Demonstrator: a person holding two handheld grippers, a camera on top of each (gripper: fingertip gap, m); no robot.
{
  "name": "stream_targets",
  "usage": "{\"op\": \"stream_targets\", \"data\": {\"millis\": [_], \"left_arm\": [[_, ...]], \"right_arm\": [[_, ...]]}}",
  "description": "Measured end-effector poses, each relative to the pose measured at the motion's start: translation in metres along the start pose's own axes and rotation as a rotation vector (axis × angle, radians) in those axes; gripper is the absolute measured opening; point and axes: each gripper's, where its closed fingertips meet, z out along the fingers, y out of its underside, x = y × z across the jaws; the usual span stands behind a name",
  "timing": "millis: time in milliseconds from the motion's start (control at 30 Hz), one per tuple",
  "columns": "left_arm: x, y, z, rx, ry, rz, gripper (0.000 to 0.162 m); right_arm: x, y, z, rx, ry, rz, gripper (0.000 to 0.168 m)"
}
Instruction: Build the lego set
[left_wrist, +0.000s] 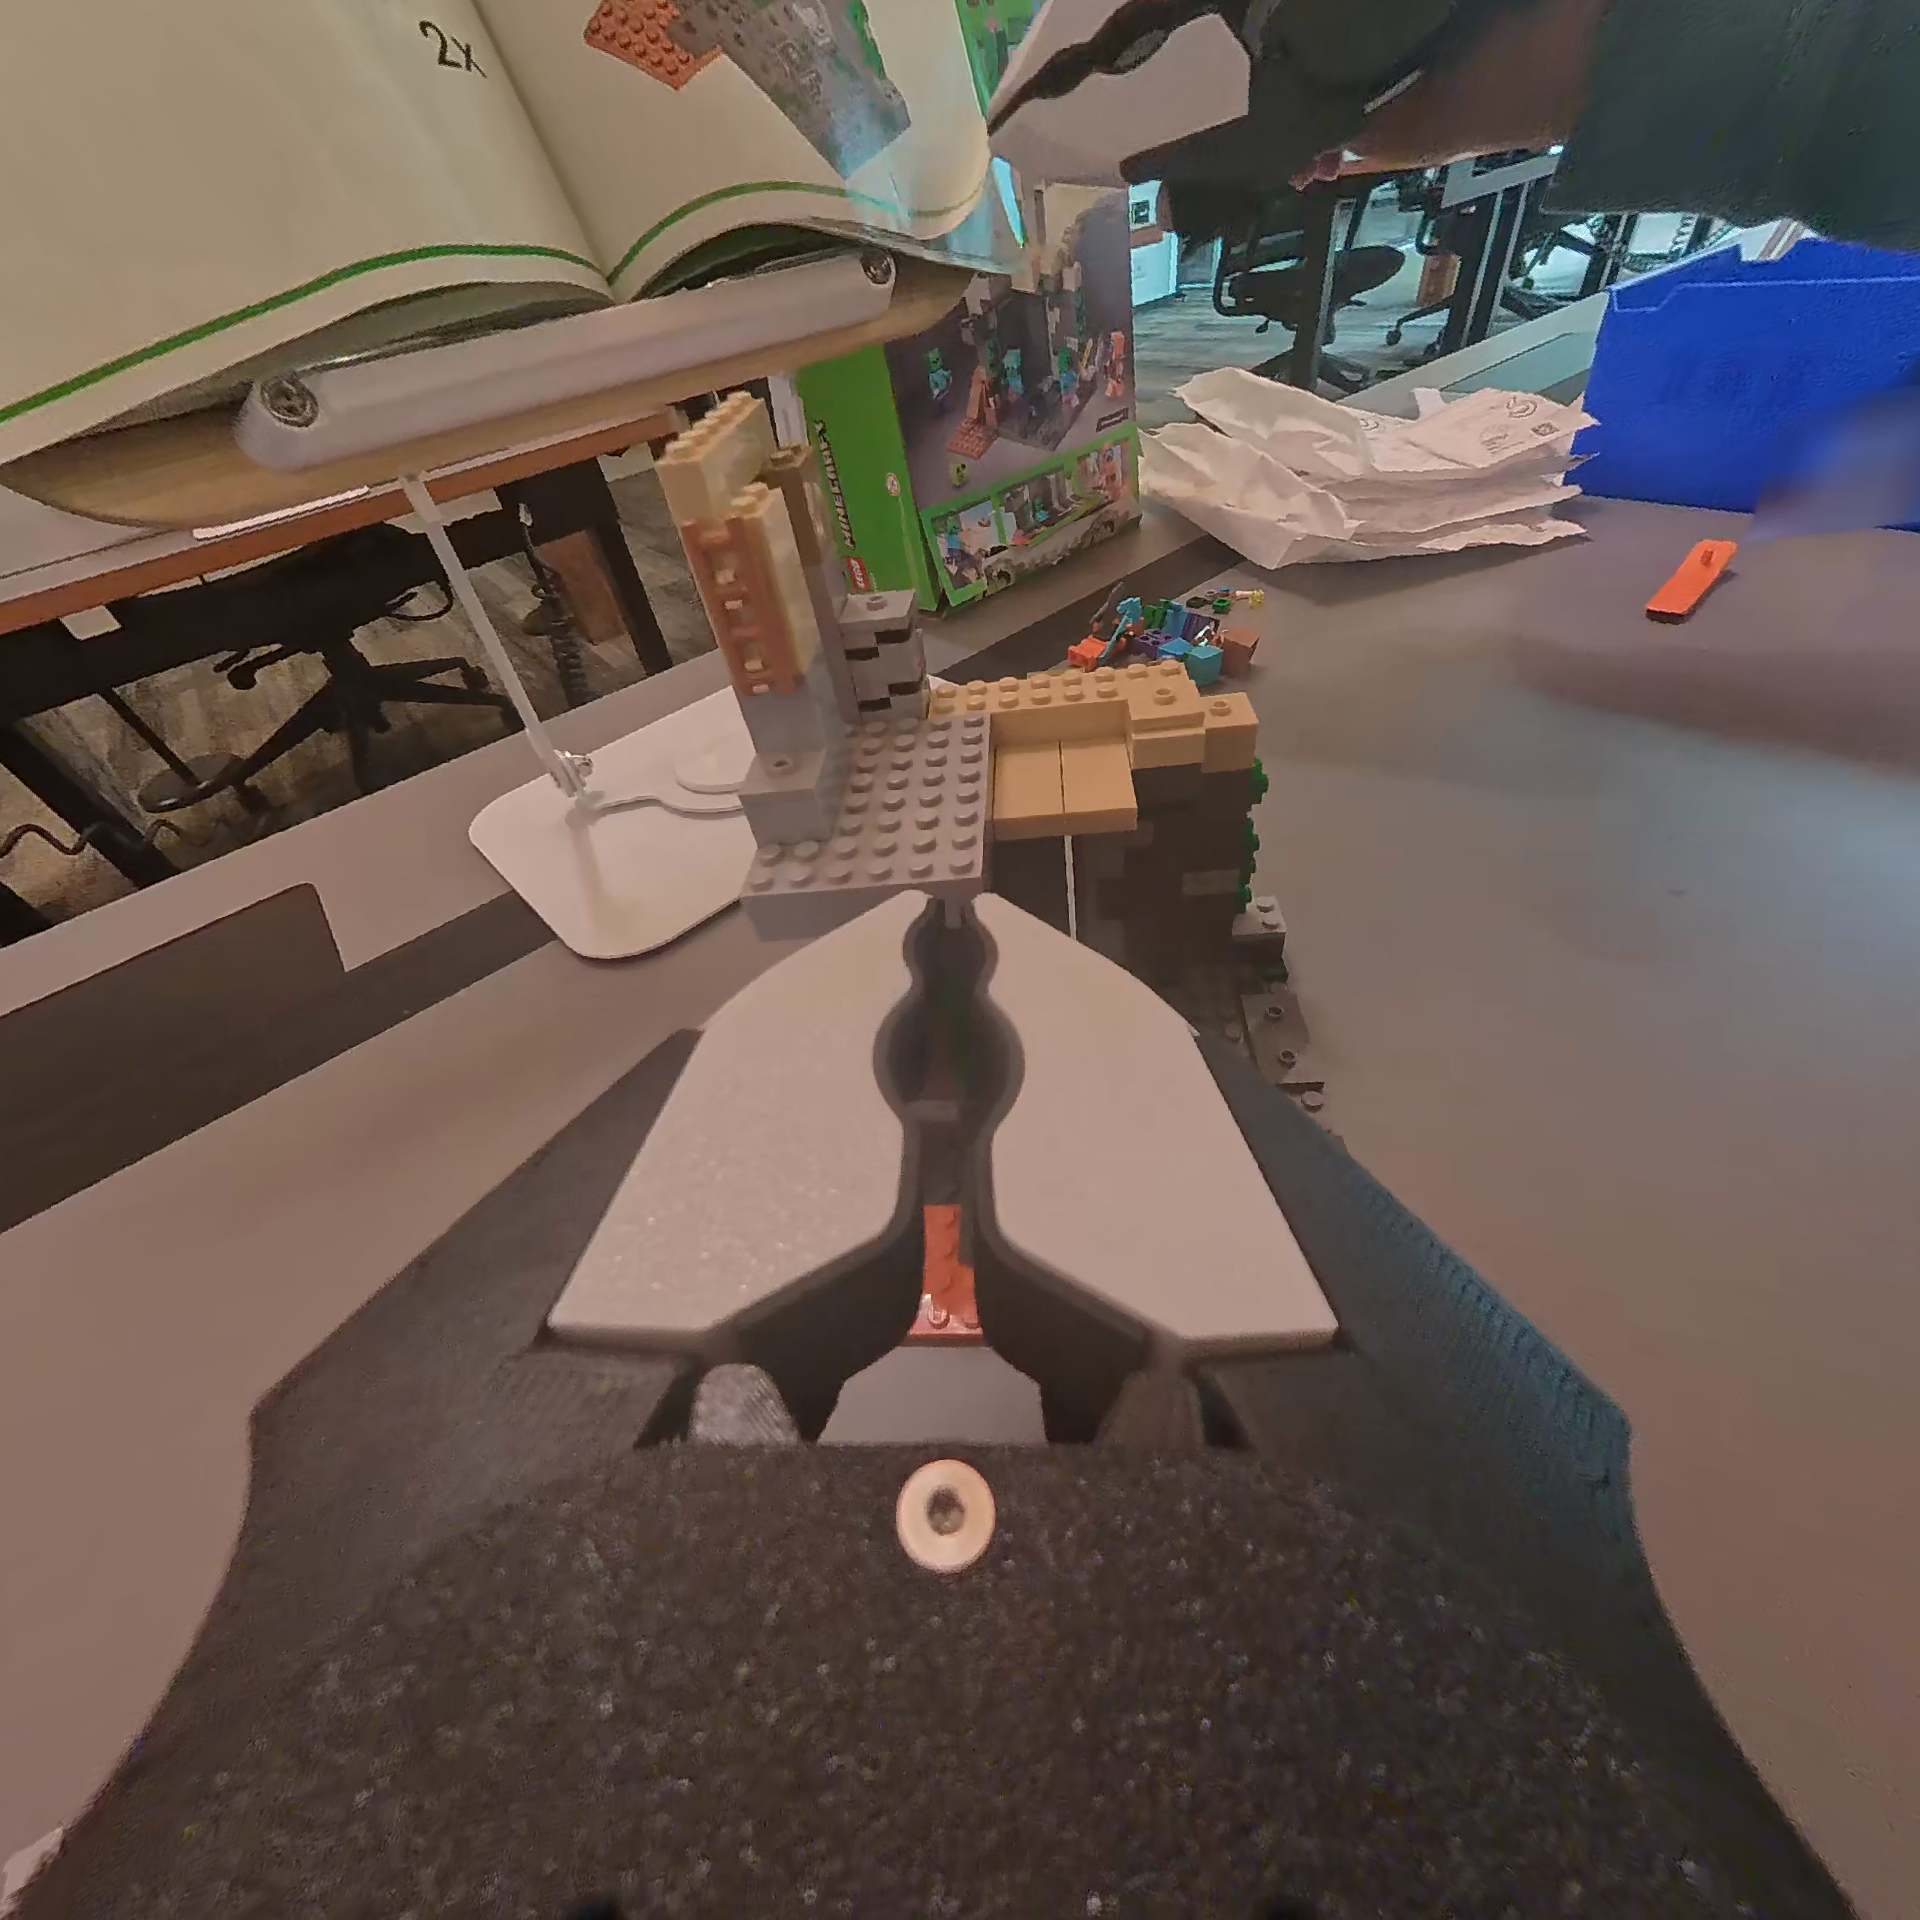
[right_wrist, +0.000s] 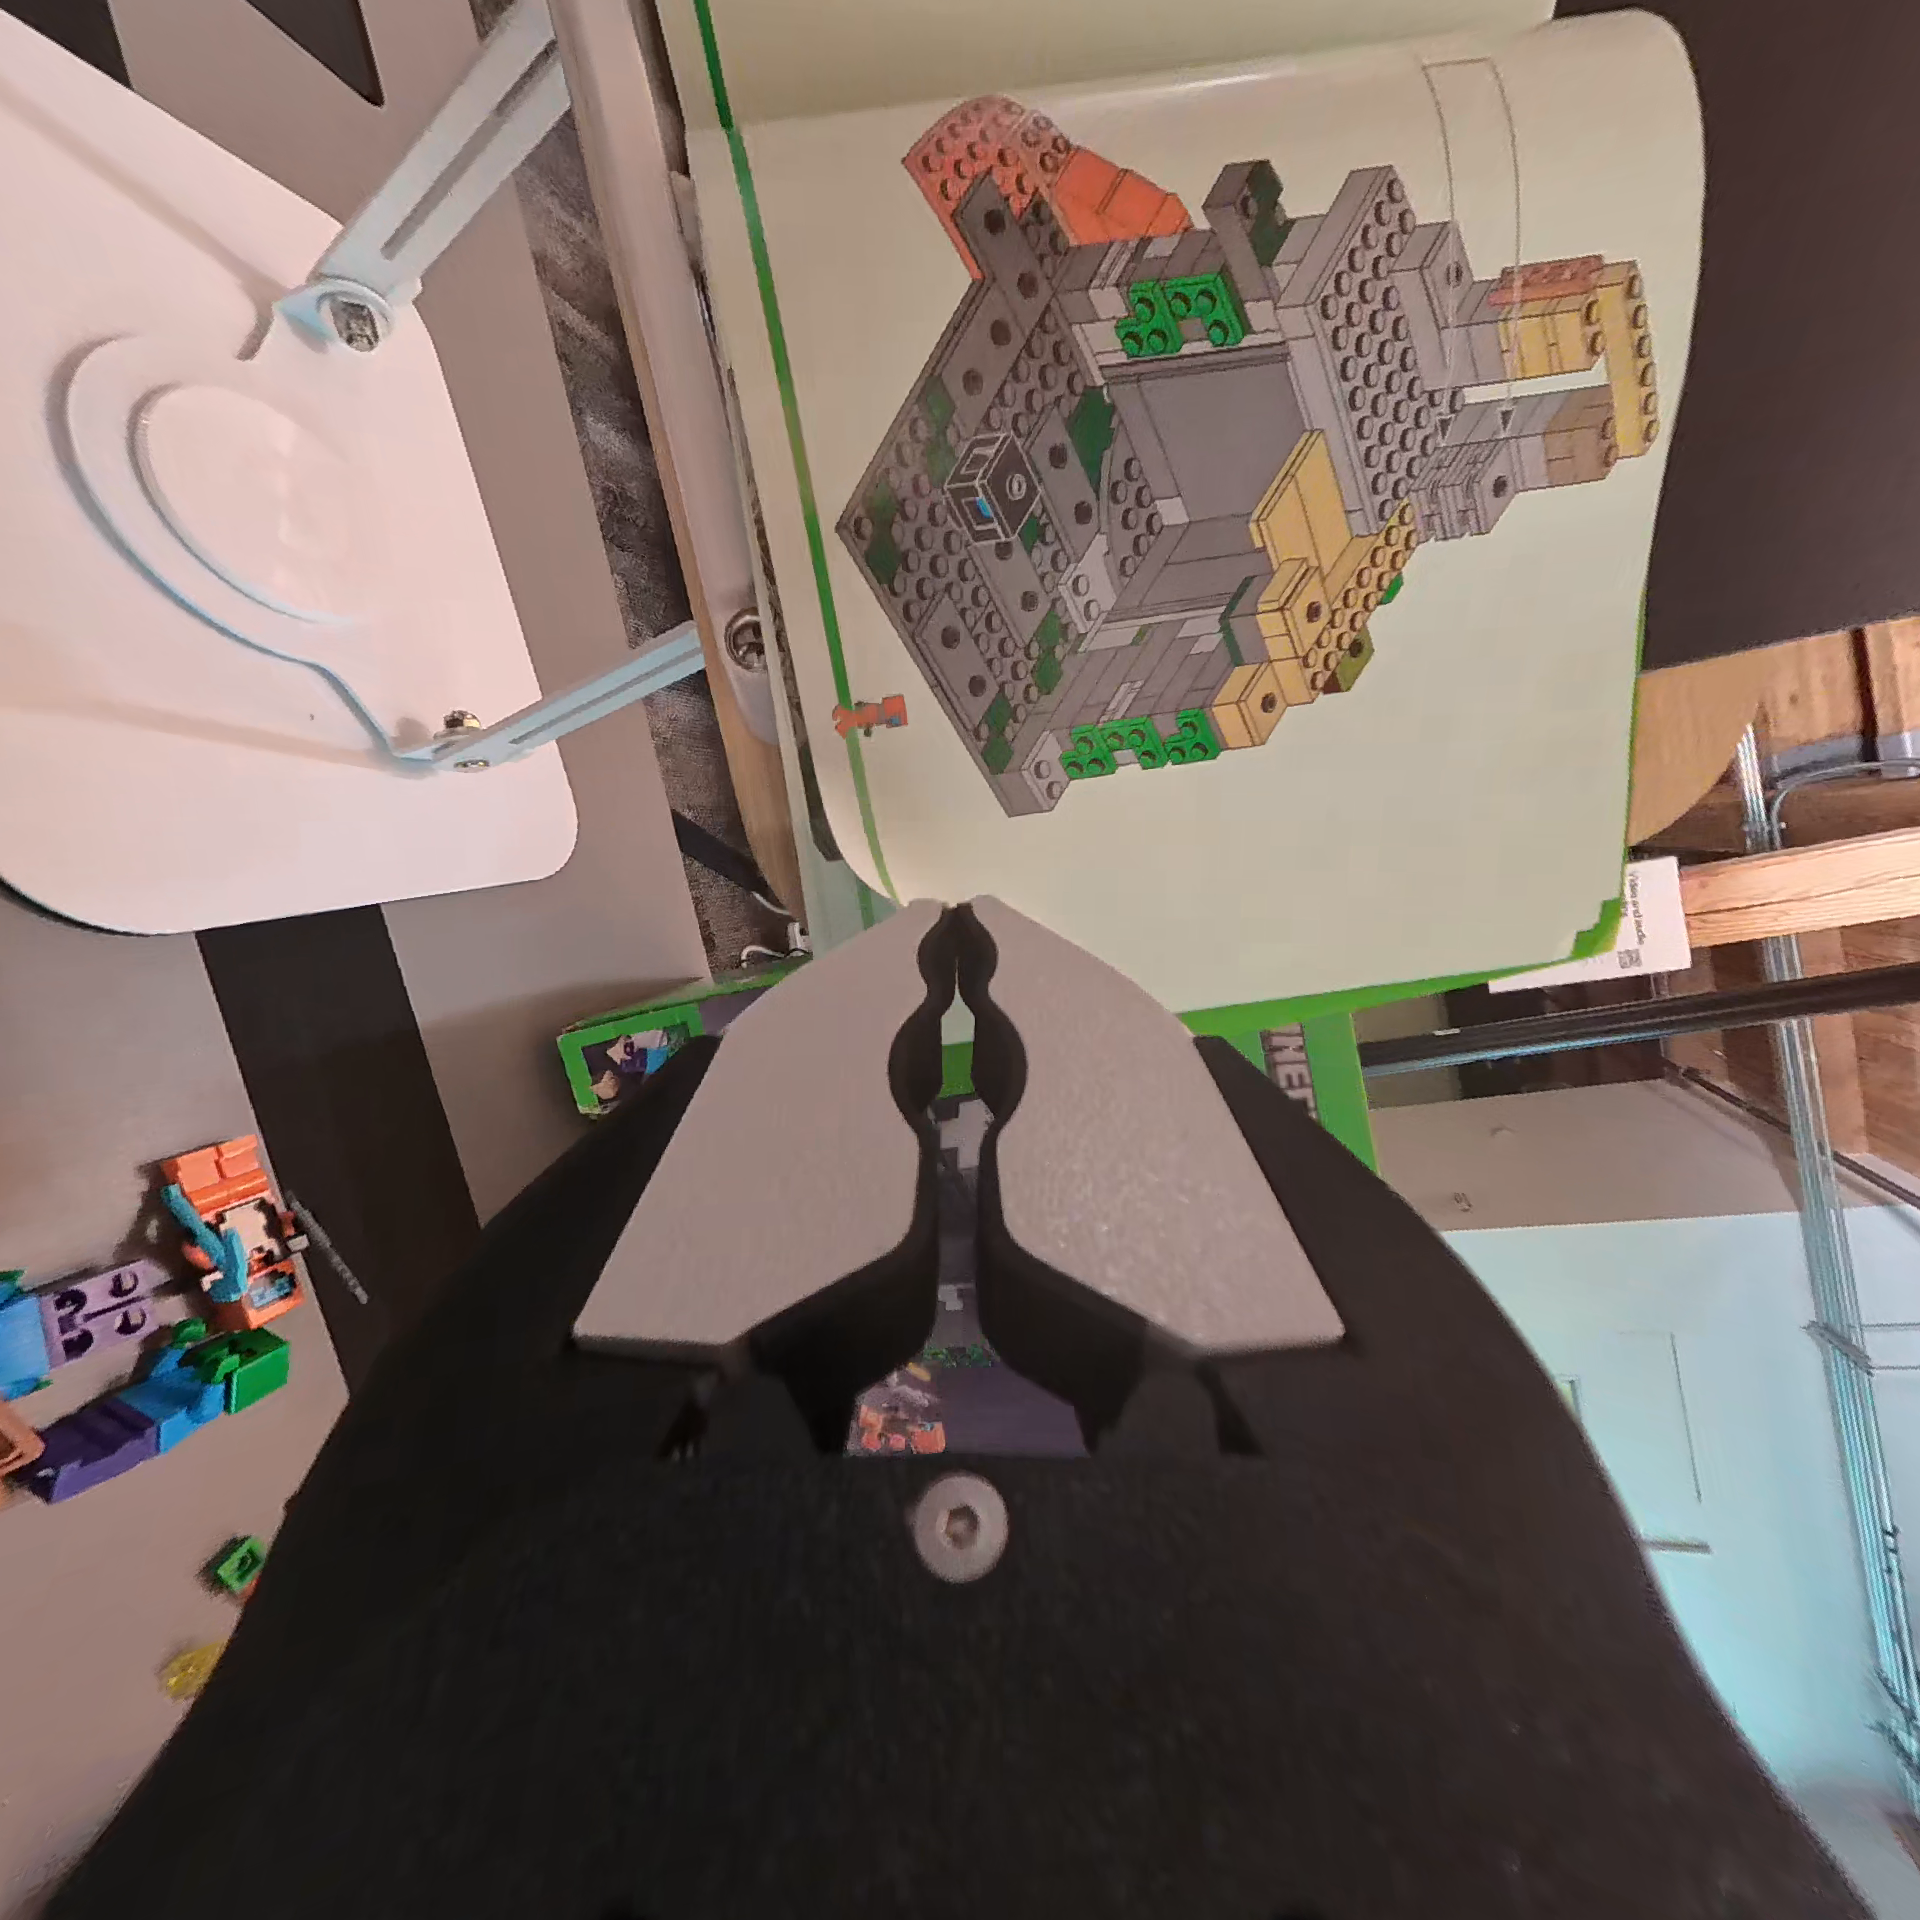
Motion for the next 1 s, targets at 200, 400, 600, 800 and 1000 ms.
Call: {"op": "stream_targets", "data": {"millis": [200, 400, 600, 800, 1000], "left_arm": [[0.003, -0.017, 0.000, 0.031, 0.003, 0.028, 0.004], [0.010, -0.071, 0.008, 0.105, 0.030, 0.105, 0.006], [0.013, -0.082, 0.014, 0.133, 0.045, 0.081, 0.006], [0.013, -0.078, 0.011, 0.119, 0.040, 0.079, 0.006], [0.010, -0.073, 0.008, 0.108, 0.037, 0.062, 0.006]], "right_arm": [[0.015, -0.021, 0.000, 0.041, 0.030, 0.029, 0.000], [0.009, -0.030, -0.010, 0.083, -0.044, 0.069, 0.000], [-0.022, -0.005, -0.013, 0.007, -0.111, -0.047, 0.037], [-0.029, 0.011, 0.002, -0.047, -0.062, -0.168, 0.017], [-0.025, 0.010, 0.003, -0.041, -0.099, -0.157, 0.000]]}}
